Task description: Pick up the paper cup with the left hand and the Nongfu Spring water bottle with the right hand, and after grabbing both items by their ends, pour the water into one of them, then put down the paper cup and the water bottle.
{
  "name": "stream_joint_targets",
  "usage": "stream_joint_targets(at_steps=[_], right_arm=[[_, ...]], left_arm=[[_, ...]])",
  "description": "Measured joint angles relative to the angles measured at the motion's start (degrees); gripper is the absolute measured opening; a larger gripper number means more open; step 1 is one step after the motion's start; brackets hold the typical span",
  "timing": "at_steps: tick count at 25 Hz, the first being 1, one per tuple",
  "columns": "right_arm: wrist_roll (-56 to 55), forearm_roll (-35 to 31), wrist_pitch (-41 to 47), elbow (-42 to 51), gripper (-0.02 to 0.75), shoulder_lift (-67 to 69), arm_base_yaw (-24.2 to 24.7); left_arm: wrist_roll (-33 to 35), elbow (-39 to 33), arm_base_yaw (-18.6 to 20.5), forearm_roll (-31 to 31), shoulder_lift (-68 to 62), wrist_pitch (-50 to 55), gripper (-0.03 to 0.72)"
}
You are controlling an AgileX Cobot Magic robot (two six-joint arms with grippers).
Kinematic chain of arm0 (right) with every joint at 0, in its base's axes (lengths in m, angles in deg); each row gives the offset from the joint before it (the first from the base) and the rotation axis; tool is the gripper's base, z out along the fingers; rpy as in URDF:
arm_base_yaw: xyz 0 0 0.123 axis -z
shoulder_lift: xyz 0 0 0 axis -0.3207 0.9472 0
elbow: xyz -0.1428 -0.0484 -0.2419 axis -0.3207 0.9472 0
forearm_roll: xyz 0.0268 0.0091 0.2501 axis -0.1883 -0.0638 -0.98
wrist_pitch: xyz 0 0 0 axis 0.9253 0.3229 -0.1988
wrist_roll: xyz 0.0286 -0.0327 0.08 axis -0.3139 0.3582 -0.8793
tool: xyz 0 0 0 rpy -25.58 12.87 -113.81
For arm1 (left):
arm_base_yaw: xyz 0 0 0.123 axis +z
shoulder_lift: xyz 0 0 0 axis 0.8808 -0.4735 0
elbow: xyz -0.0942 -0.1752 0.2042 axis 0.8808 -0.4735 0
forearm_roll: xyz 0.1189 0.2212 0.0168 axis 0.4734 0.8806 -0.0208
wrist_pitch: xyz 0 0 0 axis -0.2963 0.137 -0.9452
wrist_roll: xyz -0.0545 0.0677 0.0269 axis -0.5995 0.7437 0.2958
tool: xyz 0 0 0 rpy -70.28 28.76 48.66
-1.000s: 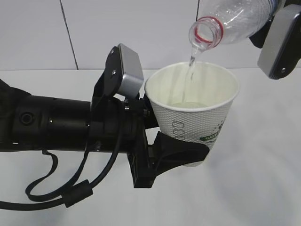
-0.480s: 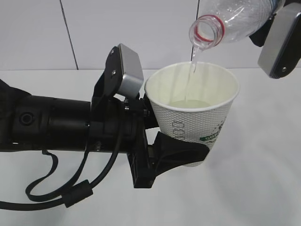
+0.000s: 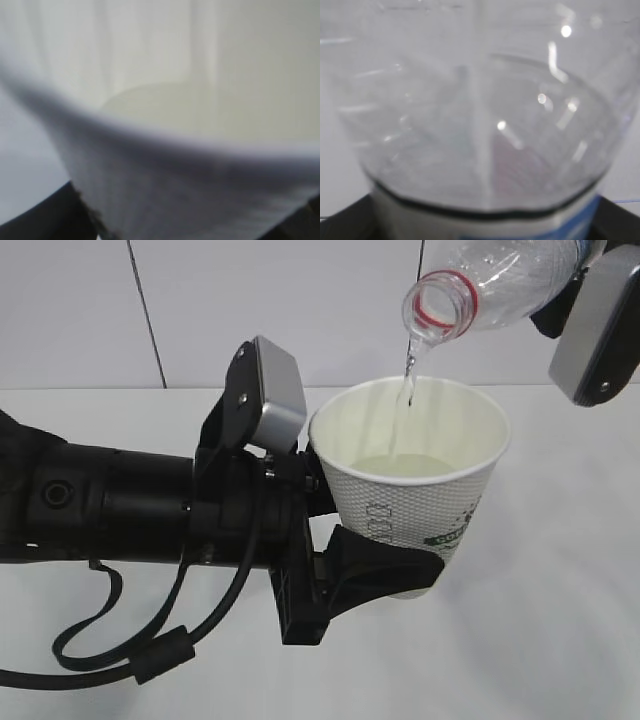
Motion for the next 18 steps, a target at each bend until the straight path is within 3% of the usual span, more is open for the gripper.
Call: stream_joint_targets(at_steps=[18], right_arm=[[0.0,0.0,0.0,0.0,0.493,0.0,0.0]], left_arm=[[0.0,0.0,0.0,1.75,-0.04,0.0,0.51]])
